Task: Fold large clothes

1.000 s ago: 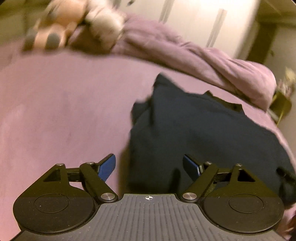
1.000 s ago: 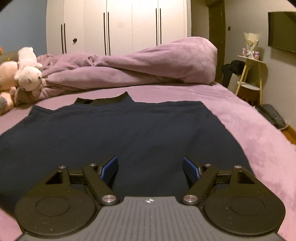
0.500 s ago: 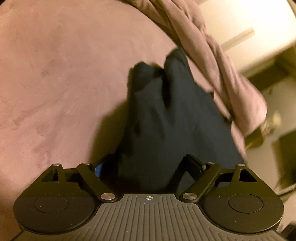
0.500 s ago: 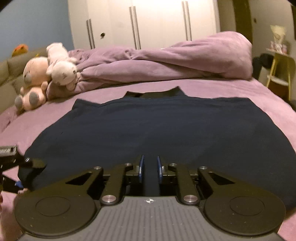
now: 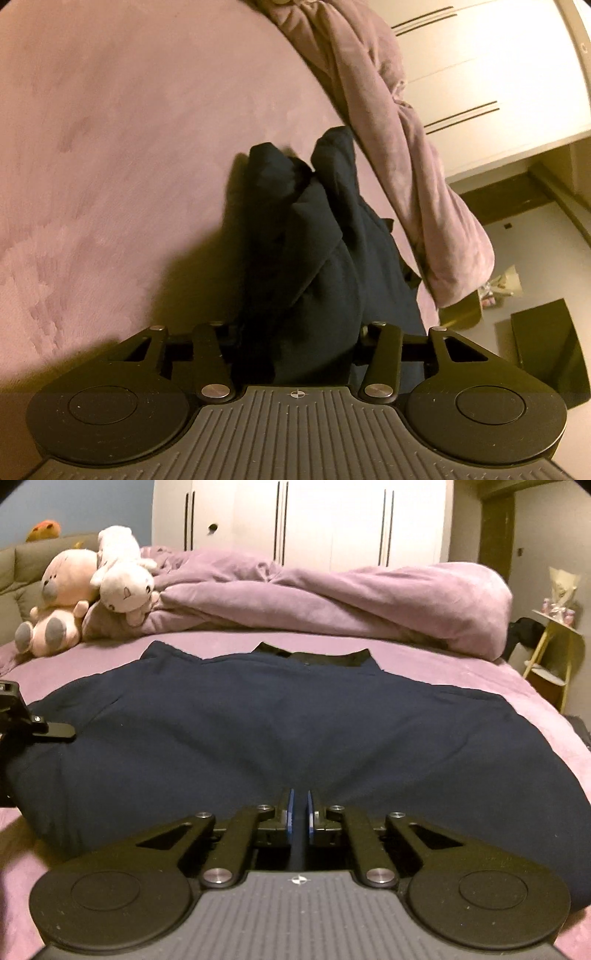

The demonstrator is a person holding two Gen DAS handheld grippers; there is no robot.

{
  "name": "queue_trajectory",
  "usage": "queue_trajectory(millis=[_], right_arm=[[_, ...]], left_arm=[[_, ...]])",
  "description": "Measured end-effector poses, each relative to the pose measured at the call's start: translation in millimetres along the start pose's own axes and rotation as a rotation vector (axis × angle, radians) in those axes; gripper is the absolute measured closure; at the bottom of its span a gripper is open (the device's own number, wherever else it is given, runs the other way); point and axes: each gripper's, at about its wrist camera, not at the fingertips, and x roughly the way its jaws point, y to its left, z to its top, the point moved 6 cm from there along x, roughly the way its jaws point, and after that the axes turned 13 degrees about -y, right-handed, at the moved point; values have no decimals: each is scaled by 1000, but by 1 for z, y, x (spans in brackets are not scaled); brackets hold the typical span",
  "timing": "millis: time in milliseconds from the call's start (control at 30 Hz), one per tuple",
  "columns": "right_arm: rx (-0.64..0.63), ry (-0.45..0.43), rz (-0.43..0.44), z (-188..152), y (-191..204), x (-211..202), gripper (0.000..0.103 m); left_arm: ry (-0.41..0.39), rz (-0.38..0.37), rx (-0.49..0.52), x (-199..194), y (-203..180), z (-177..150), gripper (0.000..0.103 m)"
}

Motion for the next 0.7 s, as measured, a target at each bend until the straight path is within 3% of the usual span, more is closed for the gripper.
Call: queue_trajectory(millis=[133, 200, 433, 567, 700], right_arm=[[-16, 60, 40, -9, -4, 10, 97], [76, 63, 51, 1, -16, 6, 97], [245, 22, -129, 5, -94, -24, 97], [327, 9, -199, -1, -133, -38, 97], [362, -10, -255, -4, -157, -46, 97]], left_arm=[[-17, 41, 140, -7, -28, 0, 54], [-15, 43, 185, -11, -44, 2, 54], [-29, -61, 326, -27, -124, -10, 56], [-5, -129, 391, -21, -178, -40, 56], [71, -202, 485, 13, -227, -91, 56]])
